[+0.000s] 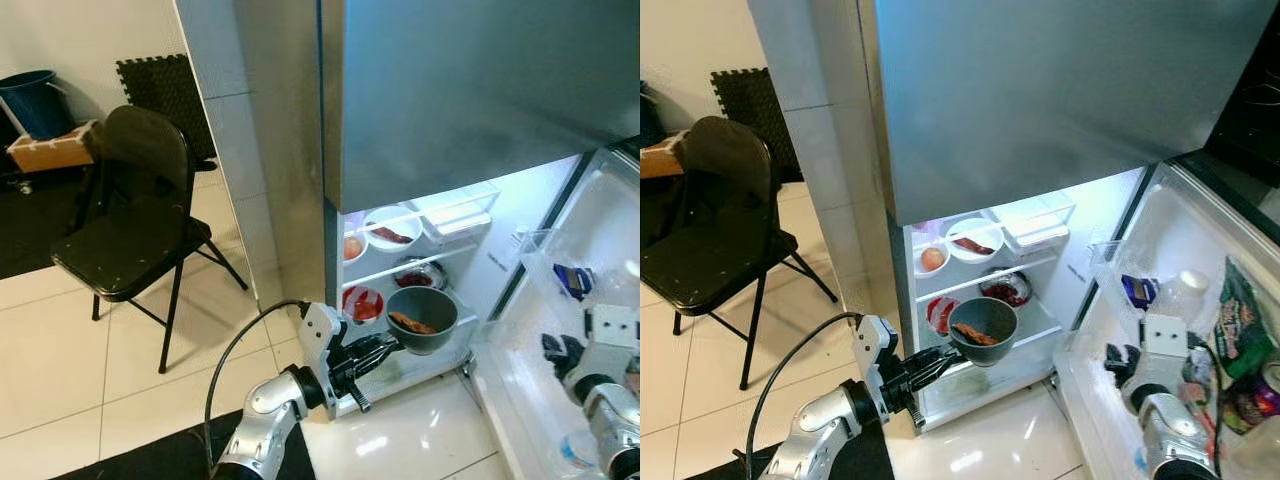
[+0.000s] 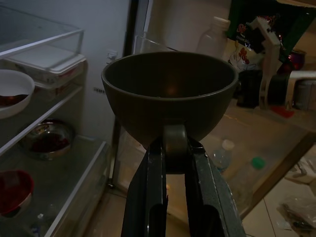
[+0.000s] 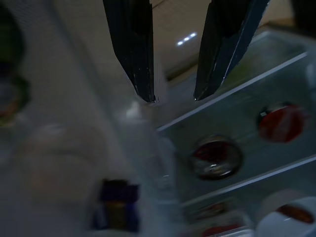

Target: Restocking fridge

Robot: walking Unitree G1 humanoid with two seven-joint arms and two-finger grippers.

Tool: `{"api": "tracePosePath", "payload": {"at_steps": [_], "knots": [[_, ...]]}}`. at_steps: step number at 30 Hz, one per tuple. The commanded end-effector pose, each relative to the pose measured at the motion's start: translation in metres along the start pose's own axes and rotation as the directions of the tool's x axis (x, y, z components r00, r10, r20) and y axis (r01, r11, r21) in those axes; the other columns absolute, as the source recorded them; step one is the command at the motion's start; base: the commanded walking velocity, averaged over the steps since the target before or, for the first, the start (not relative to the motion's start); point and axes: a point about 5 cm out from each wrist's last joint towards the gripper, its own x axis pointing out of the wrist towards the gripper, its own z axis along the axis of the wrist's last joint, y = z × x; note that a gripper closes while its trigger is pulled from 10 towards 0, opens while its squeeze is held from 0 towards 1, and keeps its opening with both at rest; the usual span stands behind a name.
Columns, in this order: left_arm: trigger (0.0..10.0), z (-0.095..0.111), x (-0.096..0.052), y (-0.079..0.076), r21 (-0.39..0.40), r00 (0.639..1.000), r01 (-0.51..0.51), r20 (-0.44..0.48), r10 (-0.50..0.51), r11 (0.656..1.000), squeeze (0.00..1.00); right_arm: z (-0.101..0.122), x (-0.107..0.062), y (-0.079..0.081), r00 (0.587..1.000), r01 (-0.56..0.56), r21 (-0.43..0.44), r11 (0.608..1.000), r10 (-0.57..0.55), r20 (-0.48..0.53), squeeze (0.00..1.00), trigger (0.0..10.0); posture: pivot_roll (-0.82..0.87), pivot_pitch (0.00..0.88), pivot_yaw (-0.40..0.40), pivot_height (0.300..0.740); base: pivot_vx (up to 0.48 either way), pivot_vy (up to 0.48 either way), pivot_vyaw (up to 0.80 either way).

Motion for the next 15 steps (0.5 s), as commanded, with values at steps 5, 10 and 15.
{"api": "tracePosePath", "payload": {"at_steps": [5, 10, 15], "knots": [[10.0, 0.000, -0.002, 0.000, 0.001, 1.000, 0.004, 0.004, -0.004, 1.000, 0.00, 0.013, -0.004, -0.031, 0.984, 0.173, -0.032, 0.984, -0.172, 0.038, 0.00, 10.0, -0.01, 0.000, -0.014, 0.740, 0.000, 0.000, 0.00], [10.0, 0.000, -0.003, 0.000, 0.002, 1.000, 0.004, 0.004, -0.004, 1.000, 0.00, 0.022, -0.011, -0.058, 0.949, 0.312, -0.058, 0.948, -0.309, 0.056, 0.00, 10.0, 0.00, 0.000, -0.014, 0.740, 0.000, 0.000, 0.00], [10.0, 0.001, -0.003, 0.001, 0.004, 1.000, 0.006, 0.005, -0.006, 1.000, 0.00, 0.033, -0.022, -0.089, 0.894, 0.446, -0.090, 0.891, -0.439, 0.086, 0.00, 10.0, 0.00, 0.000, -0.017, 0.740, 0.000, 0.000, 0.00]]}}
